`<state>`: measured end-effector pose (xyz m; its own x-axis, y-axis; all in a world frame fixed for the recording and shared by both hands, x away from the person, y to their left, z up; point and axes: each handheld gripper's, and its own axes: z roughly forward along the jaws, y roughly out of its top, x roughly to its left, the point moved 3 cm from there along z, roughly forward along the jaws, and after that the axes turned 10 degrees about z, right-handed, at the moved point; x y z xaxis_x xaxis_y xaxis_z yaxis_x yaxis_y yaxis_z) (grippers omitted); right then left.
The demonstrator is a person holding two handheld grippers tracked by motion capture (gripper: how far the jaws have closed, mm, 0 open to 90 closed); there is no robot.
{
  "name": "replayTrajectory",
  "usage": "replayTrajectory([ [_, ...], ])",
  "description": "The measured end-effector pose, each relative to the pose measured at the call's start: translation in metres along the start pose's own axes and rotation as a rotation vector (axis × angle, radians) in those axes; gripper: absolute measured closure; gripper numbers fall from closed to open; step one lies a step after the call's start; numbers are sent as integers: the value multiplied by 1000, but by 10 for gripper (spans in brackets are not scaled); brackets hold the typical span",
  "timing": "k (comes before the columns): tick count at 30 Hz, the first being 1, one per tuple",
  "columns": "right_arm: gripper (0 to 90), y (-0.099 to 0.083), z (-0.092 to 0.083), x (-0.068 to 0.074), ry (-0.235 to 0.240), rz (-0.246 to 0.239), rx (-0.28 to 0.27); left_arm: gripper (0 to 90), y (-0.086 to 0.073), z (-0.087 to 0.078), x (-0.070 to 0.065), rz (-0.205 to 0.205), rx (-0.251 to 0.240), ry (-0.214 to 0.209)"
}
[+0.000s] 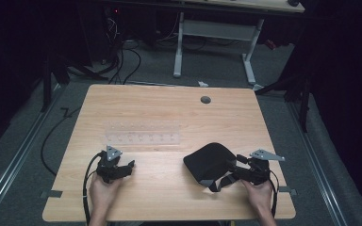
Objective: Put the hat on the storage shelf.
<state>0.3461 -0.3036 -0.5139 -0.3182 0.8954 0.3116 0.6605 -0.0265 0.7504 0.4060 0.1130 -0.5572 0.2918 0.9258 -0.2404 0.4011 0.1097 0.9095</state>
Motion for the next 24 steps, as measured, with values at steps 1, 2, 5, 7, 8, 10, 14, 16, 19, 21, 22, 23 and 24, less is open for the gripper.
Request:
replayTrajectory([
  [1, 416, -1, 4, 1, 7, 4, 10, 296, 0, 0, 0, 0, 0, 0],
  [2, 416, -2, 6, 1, 9, 5, 16, 296, 0, 0, 0, 0, 0, 0],
  [5, 417, -4, 12, 3, 19, 6, 33, 296, 0, 0, 0, 0, 0, 0],
  [7, 417, -4, 14, 3, 23, 7, 37, 297, 0, 0, 0, 0, 0, 0],
  [8, 418, -5, 16, 4, 25, 10, 44, 297, 0, 0, 0, 0, 0, 0],
  [10, 419, -5, 19, 4, 27, 9, 50, 296, 0, 0, 0, 0, 0, 0],
  [14, 428, -7, 24, 3, 31, 16, 66, 296, 0, 0, 0, 0, 0, 0],
  [16, 432, -8, 25, 4, 33, 9, 71, 295, 0, 0, 0, 1, 1, 0],
  [19, 438, -8, 28, 5, 37, 8, 81, 296, 0, 0, 0, -1, 0, 0],
  [21, 446, -9, 31, 4, 40, 5, 90, 296, 0, 0, 0, 0, -1, 0],
  [22, 449, -10, 31, 5, 40, 6, 93, 296, 0, 0, 0, 0, -1, 0],
  [23, 449, -10, 31, 5, 40, 6, 93, 296, 0, 0, 0, 0, -1, 0],
  [24, 458, -10, 33, 5, 40, 0, 99, 296, 0, 0, 0, 0, -1, 0],
])
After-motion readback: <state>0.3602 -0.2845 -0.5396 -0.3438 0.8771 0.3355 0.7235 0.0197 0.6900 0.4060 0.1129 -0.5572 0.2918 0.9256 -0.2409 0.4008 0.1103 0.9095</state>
